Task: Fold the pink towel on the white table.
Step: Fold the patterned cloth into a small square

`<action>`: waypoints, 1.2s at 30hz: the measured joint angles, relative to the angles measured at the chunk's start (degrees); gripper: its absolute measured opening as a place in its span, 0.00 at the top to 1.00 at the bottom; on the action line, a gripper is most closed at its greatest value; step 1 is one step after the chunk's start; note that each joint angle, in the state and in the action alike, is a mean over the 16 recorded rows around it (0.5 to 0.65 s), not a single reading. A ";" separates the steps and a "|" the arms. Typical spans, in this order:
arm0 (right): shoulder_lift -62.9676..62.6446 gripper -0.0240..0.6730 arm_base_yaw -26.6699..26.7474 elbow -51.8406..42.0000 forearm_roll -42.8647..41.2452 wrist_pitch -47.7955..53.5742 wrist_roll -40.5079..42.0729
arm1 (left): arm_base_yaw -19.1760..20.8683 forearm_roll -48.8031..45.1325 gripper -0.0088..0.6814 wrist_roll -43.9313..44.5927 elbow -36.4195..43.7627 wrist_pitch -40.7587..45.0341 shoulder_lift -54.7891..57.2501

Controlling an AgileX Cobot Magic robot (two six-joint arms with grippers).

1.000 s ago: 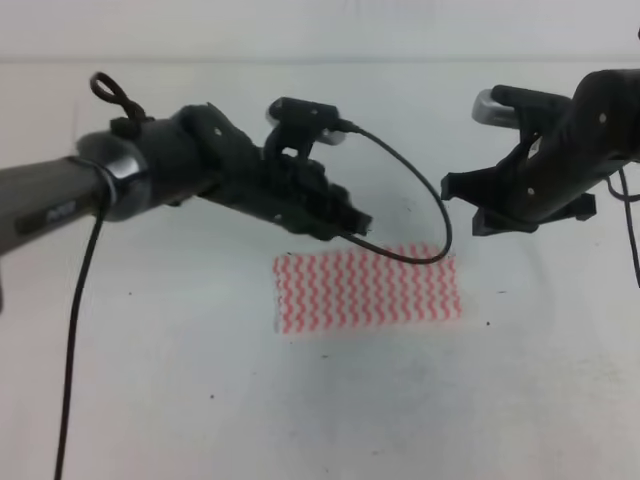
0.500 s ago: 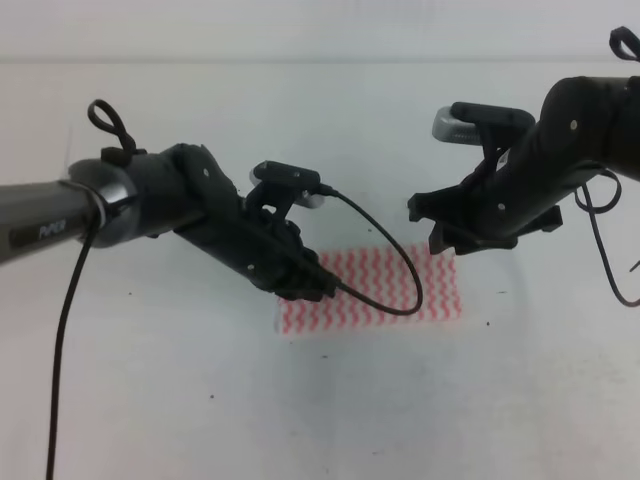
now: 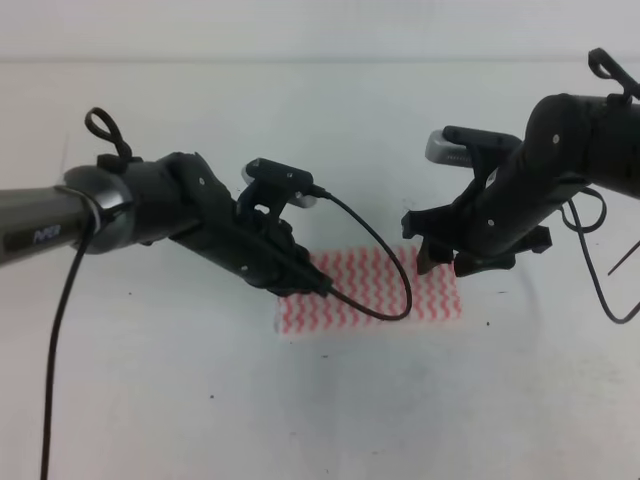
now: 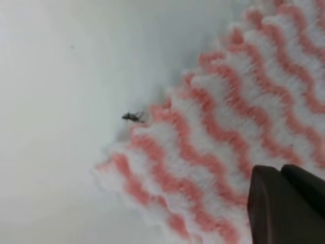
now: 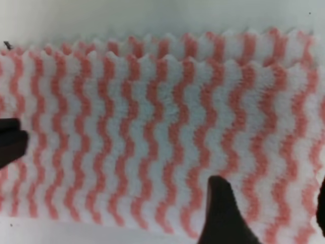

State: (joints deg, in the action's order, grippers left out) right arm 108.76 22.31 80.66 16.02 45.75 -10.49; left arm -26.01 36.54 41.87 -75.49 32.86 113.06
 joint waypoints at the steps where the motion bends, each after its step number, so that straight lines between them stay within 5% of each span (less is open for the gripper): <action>1: 0.16 0.45 0.00 0.00 0.04 -0.06 0.01 | 0.10 -0.11 0.99 0.08 0.00 -0.07 -0.23; 36: 1.96 0.45 -0.02 0.03 -4.59 -3.21 -0.42 | 1.15 -1.15 0.99 2.31 0.13 -1.33 1.92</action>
State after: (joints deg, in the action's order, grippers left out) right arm 110.72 22.29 80.68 11.43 42.54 -10.90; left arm -24.86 35.39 44.18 -75.36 31.53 114.98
